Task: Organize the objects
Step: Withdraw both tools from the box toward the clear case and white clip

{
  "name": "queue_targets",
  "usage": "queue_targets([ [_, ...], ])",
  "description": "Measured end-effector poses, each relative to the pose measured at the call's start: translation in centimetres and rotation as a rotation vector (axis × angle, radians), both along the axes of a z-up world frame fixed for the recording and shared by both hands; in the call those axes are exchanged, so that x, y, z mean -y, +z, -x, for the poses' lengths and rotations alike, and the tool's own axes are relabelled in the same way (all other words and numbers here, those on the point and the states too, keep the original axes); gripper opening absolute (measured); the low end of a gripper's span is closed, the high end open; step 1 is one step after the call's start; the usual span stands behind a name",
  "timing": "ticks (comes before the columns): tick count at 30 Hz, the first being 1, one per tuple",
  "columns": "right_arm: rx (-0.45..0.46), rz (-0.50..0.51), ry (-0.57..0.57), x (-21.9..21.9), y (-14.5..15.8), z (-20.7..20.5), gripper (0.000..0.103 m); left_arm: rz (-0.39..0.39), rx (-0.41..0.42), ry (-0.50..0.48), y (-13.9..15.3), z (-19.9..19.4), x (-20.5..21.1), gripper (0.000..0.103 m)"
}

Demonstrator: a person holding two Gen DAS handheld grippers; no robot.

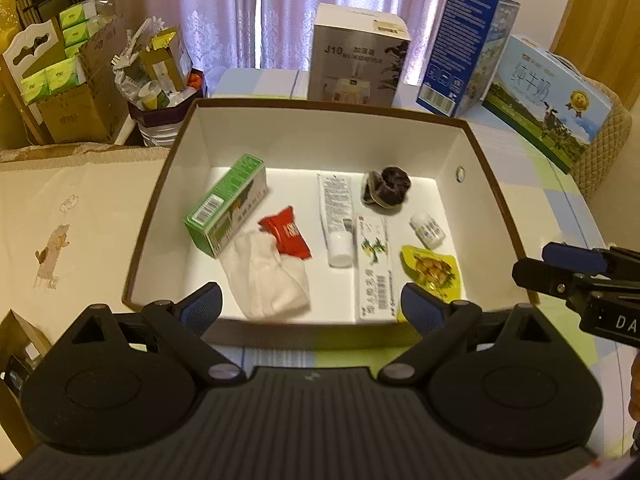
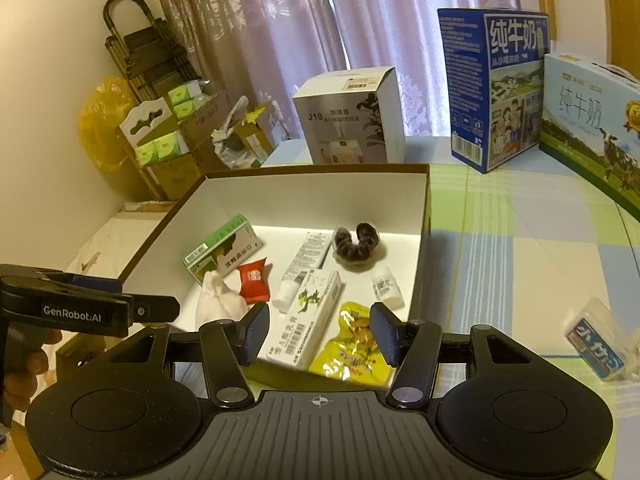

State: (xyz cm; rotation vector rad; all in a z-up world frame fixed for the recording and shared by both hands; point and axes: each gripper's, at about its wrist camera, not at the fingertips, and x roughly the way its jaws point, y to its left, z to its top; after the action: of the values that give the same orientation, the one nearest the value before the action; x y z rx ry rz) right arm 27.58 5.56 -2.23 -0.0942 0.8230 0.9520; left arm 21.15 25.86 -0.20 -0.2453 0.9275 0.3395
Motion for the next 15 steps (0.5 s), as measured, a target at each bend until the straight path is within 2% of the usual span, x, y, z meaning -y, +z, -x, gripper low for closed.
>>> queue_targets([
  [15,-0.025,0.001,-0.027,5.5,0.0,2.9,0.053,0.013,-0.023,-0.054,-0.6,2.7,5.6,0.094],
])
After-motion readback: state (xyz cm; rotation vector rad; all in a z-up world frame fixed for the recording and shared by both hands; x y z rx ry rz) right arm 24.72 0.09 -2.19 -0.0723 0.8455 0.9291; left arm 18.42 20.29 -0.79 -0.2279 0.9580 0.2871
